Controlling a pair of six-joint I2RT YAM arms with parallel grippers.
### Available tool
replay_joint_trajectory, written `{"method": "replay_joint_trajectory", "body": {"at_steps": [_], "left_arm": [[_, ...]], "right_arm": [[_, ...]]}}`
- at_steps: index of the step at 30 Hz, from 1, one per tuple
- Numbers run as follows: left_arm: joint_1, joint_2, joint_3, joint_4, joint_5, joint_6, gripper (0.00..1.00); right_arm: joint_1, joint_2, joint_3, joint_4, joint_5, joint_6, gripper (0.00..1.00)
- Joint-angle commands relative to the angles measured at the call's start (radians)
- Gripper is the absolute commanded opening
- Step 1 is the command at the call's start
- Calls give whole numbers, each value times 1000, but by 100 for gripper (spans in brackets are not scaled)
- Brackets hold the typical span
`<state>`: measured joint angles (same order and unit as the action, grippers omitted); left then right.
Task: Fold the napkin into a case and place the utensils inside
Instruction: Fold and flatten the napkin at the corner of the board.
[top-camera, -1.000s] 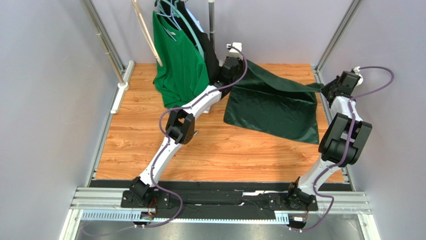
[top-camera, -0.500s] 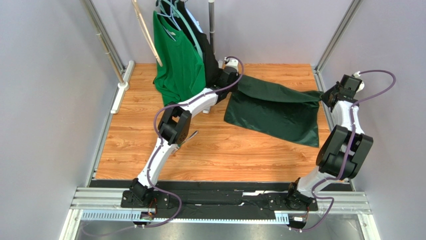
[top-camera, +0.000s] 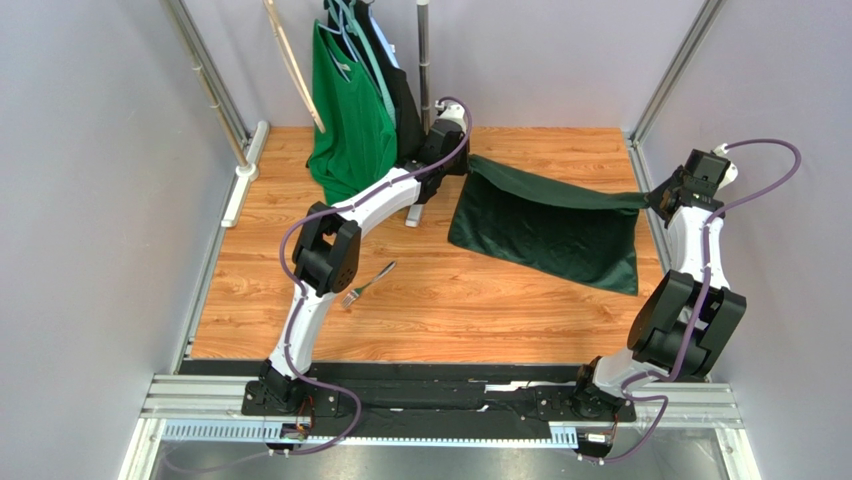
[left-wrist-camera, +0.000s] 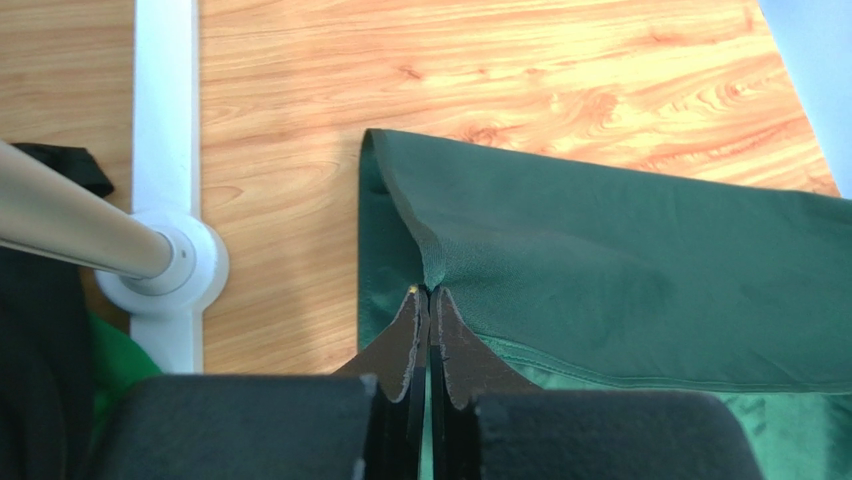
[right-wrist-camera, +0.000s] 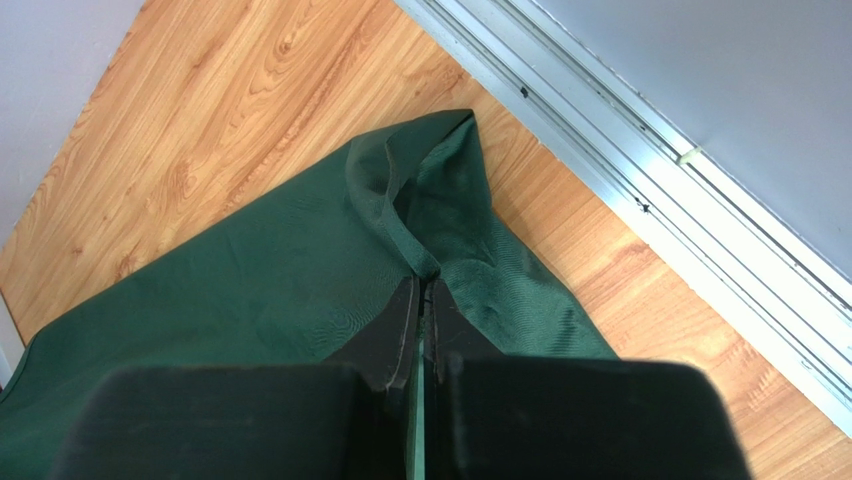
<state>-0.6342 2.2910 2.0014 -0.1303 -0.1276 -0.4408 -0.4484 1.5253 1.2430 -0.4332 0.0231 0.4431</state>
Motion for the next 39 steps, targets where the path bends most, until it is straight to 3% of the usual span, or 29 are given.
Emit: {"method": "replay_joint_trajectory", "body": {"at_steps": [1,8,18,25,34,39], "left_arm": [[4,-37,-3,44,28,-7,0],[4,-122,-64,76,66,-3,0],[-33,-479,-88,113,184,19,0],[-61,-662,-41,0,258,36,0],[-61,-912,11,-144,204,82,0],[-59,-1034,-81,-118,155,83,0]], "right_arm": [[-4,-4,-4,-18,41,-14,0],[-4,-77,1,-21,17,9,0],[-6,-476,139,-132,27,68,0],[-6,-726,288,-311,67,20,0],[-6,-912,536,-525,133,-12,0],[-4,-945,582,-576,129,-7,0]]}}
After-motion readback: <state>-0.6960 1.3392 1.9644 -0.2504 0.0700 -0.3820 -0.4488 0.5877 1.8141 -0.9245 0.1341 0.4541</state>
